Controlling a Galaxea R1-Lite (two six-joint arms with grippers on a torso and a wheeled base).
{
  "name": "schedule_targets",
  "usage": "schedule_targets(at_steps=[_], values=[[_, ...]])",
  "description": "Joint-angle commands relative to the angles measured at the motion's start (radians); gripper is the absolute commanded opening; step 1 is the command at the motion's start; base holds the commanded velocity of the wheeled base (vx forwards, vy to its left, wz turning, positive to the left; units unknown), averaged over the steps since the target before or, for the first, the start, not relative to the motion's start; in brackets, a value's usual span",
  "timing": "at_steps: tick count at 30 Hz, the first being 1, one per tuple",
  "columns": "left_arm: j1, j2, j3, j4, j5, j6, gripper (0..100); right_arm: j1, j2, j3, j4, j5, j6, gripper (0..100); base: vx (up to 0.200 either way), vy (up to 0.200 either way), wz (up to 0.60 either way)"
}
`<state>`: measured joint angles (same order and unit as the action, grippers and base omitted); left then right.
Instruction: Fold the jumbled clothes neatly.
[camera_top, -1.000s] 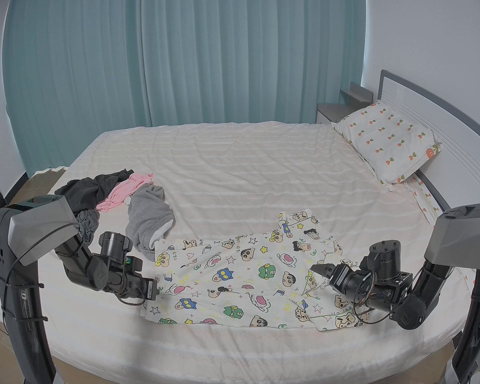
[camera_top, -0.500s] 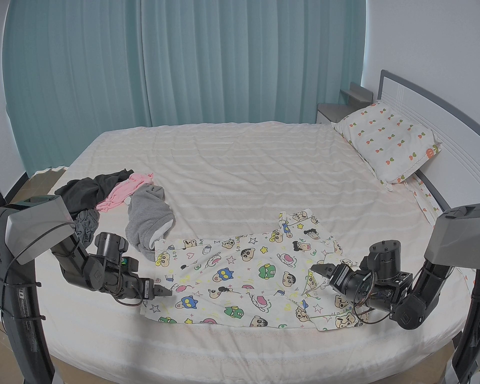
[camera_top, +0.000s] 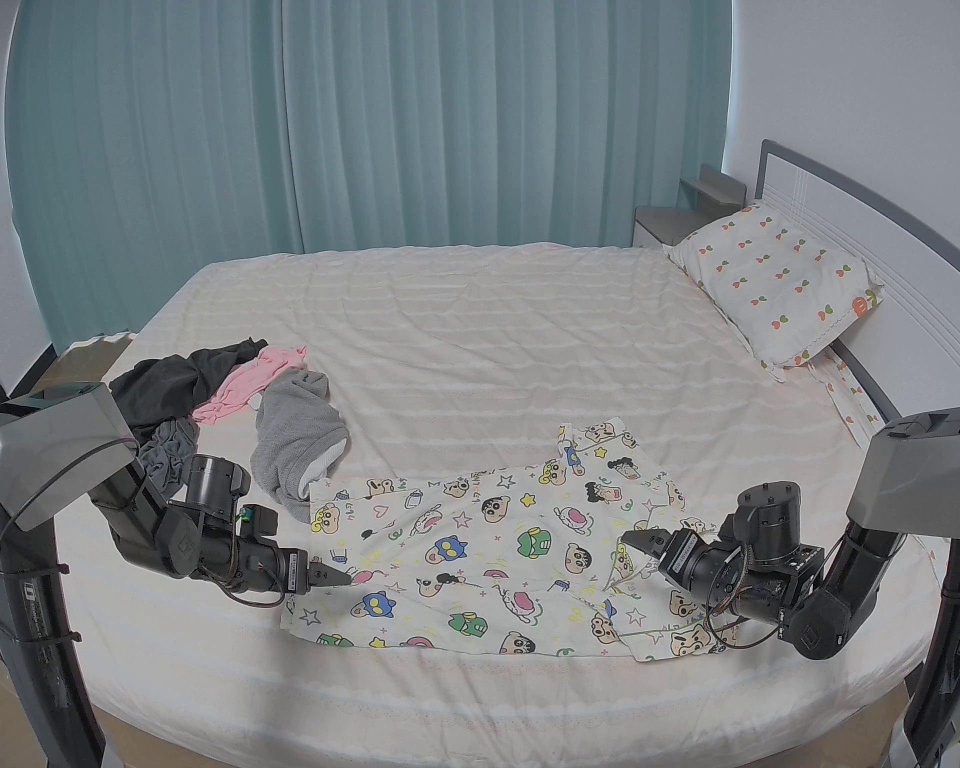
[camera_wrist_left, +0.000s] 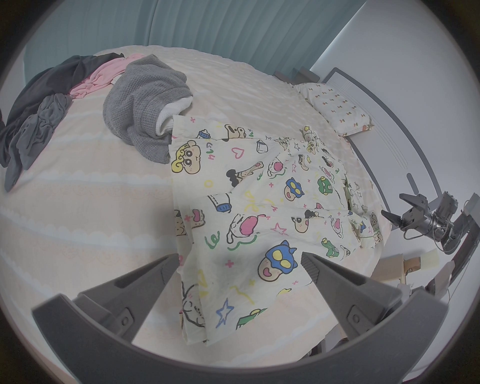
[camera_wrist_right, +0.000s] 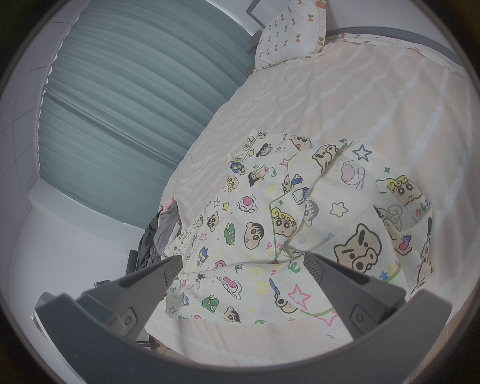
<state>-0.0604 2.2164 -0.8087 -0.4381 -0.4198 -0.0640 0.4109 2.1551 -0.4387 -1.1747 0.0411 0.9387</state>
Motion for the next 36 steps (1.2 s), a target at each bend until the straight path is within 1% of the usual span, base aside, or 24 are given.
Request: schedule_targets(at_steps=[1, 3, 4, 12, 18, 20, 25, 30, 36], values=[[-0.001, 0.005, -0.001, -0.001, -0.002, -0.002, 100, 0.0, 0.002, 0.0, 0.0, 0.0, 0.0, 100, 0.0, 0.0, 0.0], [-0.001, 0.012, -0.001, 0.001, -0.002, 0.0, 100, 0.0, 0.0, 0.0, 0.0, 0.0, 0.0, 100, 0.0, 0.0, 0.0], [-0.002, 0.019, -0.001, 0.001, -0.002, 0.001, 0, 0.0, 0.0, 0.0, 0.0, 0.0, 0.0, 100, 0.0, 0.0, 0.0], [-0.001, 0.065, -0.001, 0.001, 0.01, 0.027, 0, 0.0, 0.0, 0.0, 0.0, 0.0, 0.0, 100, 0.0, 0.0, 0.0], [0.002, 0.059, 0.0, 0.002, 0.013, 0.029, 0, 0.002, 0.0, 0.0, 0.0, 0.0, 0.0, 100, 0.0, 0.0, 0.0], [0.005, 0.037, 0.008, 0.002, 0.035, 0.03, 0, 0.002, 0.0, 0.009, 0.0, 0.002, 0.0, 100, 0.0, 0.0, 0.0], [0.008, -0.001, 0.026, 0.01, 0.059, 0.044, 0, 0.002, 0.0, 0.015, -0.029, 0.002, -0.001, 100, 0.0, 0.0, 0.0], [0.008, -0.018, 0.045, 0.038, 0.133, 0.049, 0, 0.003, 0.0, 0.02, -0.034, 0.002, -0.001, 100, 0.0, 0.0, 0.0], [0.01, -0.043, 0.049, 0.098, 0.139, 0.049, 0, 0.003, 0.0, 0.02, -0.034, 0.002, -0.001, 100, 0.0, 0.0, 0.0]])
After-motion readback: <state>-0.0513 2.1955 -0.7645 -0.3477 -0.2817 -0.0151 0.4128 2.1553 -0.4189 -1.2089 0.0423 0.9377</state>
